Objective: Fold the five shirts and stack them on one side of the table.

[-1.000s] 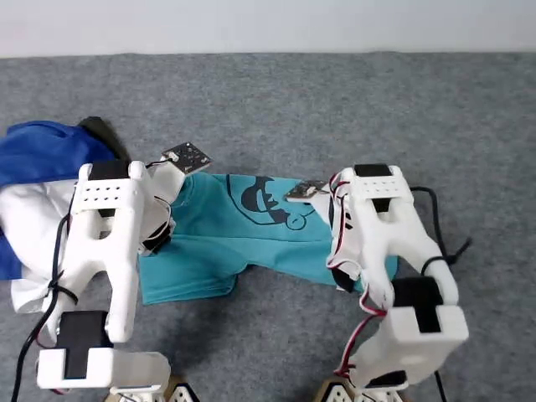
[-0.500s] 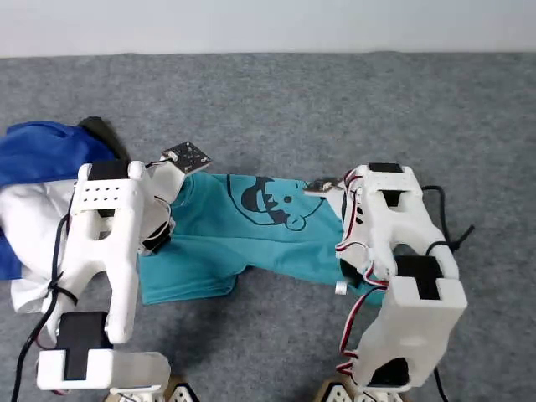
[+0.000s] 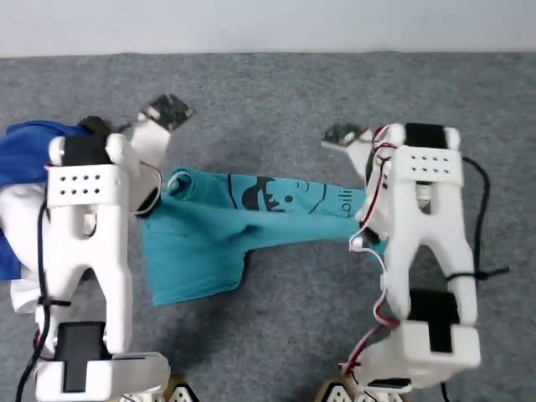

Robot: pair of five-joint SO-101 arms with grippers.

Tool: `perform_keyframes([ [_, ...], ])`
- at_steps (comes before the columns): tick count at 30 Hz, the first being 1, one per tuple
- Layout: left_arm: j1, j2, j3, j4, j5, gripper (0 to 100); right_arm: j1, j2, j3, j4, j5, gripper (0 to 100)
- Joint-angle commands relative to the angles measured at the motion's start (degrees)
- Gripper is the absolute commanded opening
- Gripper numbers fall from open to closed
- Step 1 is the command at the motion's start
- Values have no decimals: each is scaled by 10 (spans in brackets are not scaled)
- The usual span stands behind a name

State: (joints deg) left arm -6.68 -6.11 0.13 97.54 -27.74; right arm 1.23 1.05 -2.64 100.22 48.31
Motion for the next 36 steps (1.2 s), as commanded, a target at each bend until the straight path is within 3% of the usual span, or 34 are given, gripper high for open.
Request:
perform_keyframes([
  [1, 17, -41, -85, 9, 40, 5, 11, -92, -70, 15, -14, 10],
  [7, 54, -64, -231, 4, 96, 5, 12, -150, -186, -11, -35, 10],
  [14, 54, -62, -338, 9, 94, 5, 13, -147, -255, 22, -20, 10],
  [28, 76, -63, -101, 29, 77, 5, 9, -121, 56, 24, -15, 13],
  [36, 143, -63, -7, 23, 50, 5, 10, -125, 85, 20, -12, 112],
])
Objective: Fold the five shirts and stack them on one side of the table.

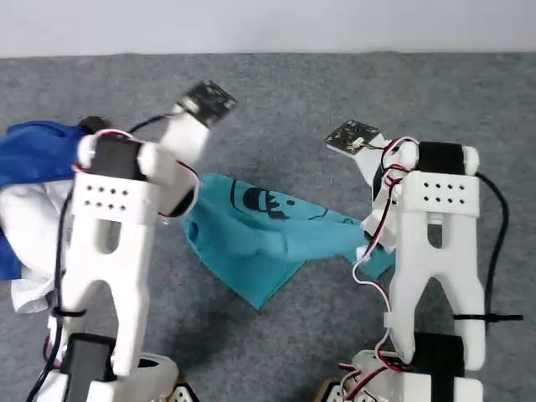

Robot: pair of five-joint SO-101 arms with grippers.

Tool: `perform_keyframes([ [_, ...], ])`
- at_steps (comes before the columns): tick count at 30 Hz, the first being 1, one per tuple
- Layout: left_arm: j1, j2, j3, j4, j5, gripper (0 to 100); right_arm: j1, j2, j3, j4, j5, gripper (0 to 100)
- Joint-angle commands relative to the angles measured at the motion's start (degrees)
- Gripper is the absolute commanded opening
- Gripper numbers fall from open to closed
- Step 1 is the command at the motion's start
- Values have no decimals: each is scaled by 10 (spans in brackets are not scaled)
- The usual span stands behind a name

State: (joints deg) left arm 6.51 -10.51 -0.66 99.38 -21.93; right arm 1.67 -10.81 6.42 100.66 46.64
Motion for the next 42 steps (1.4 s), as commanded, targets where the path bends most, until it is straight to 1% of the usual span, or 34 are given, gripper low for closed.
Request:
perform_keyframes([
  [1, 11, -19, 1, -3, -8, 5, 6, -7, -5, 19, 4, 113],
  [7, -25, -19, 1, -11, -7, 5, 13, -22, 16, 24, 5, 116],
  [10, -44, -19, 3, -11, -4, 5, 4, -58, 90, 24, 5, 121],
  [12, -56, -18, 3, -11, -4, 5, -7, -89, 163, 24, 5, 158],
  [14, -66, -18, 3, -11, -4, 5, -21, -121, 229, 23, 4, 201],
  [17, -76, -18, 3, -11, -4, 5, -55, -161, 302, 17, 0, 210],
  [19, -81, -18, 3, -11, -4, 5, -88, -178, 334, 1, -9, 210],
  [22, -79, -18, 3, -11, -4, 5, -123, -181, 344, -44, -45, 212],
  [26, -78, -18, 3, -11, -4, 5, -177, -145, 375, -119, -58, 212],
  [29, -80, -18, 4, -11, -4, 5, -195, -95, 391, -176, -71, 212],
  [36, -81, -19, 27, -8, -4, 5, -190, 36, 391, -271, -83, 212],
  [42, -82, -24, 28, -6, -4, 5, -145, 104, 390, -321, -81, 211],
])
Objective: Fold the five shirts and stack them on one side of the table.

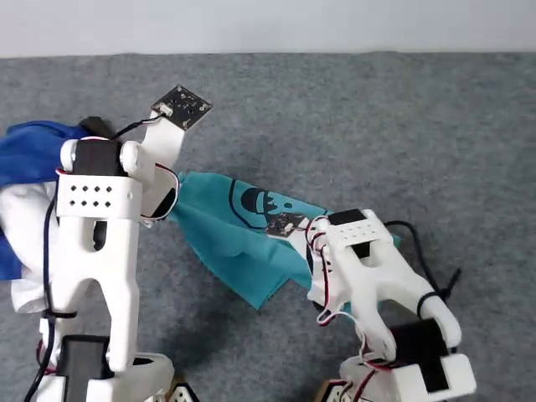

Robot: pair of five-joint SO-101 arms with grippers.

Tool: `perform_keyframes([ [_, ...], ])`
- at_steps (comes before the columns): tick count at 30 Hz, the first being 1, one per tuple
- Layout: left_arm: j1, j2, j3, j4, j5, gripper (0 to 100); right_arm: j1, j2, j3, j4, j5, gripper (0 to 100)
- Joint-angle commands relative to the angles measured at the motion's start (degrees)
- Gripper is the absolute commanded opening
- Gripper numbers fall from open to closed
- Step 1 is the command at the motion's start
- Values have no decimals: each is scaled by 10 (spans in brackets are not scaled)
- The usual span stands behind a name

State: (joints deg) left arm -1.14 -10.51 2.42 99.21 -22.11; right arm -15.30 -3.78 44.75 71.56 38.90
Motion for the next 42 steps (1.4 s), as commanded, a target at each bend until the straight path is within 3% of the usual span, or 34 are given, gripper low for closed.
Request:
perform_keyframes([
  [1, -5, -24, -3, -4, -2, 5, 26, 42, 7, -31, -3, 210],
  [6, -4, -21, -3, -4, -2, 5, 14, 66, 7, -28, -3, 191],
  [11, -1, -20, -3, -7, -2, 5, -13, 68, 7, -26, -3, 32],
  [17, -1, -20, -3, -7, -2, 5, -12, 63, 4, -13, -3, 10],
  [23, -1, -21, -4, -7, -2, 5, -10, 47, -81, 110, -2, 10],
  [27, 0, -25, -17, -4, -2, 5, -8, -42, -156, 217, 48, 10],
  [34, 0, -25, -109, 0, 45, 5, 71, -209, -349, 311, 169, 10],
  [42, 1, -23, -165, -4, 47, 5, 166, -222, -491, 308, 195, 10],
])
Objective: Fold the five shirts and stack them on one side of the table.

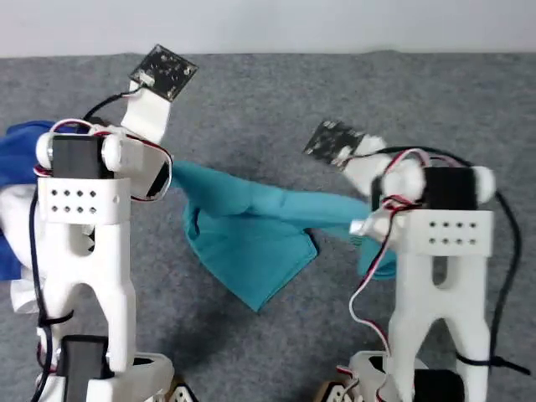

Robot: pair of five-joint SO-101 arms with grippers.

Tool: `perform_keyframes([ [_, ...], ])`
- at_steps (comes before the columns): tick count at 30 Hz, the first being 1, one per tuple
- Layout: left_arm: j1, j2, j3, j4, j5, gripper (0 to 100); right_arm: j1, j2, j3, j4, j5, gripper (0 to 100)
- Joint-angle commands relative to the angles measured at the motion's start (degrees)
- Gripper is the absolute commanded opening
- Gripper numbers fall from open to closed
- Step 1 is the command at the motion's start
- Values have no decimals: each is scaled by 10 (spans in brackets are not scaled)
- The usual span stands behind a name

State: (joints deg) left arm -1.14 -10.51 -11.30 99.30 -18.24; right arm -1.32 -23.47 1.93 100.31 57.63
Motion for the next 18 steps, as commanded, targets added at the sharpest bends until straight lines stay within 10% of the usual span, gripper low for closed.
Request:
perform_keyframes([
  [1, 1, -24, -30, -4, 8, 5, 31, -25, -76, 21, 8, 10],
  [18, 1, -20, -118, -1, 8, 5, 55, 58, 4, 9, 4, 11],
])
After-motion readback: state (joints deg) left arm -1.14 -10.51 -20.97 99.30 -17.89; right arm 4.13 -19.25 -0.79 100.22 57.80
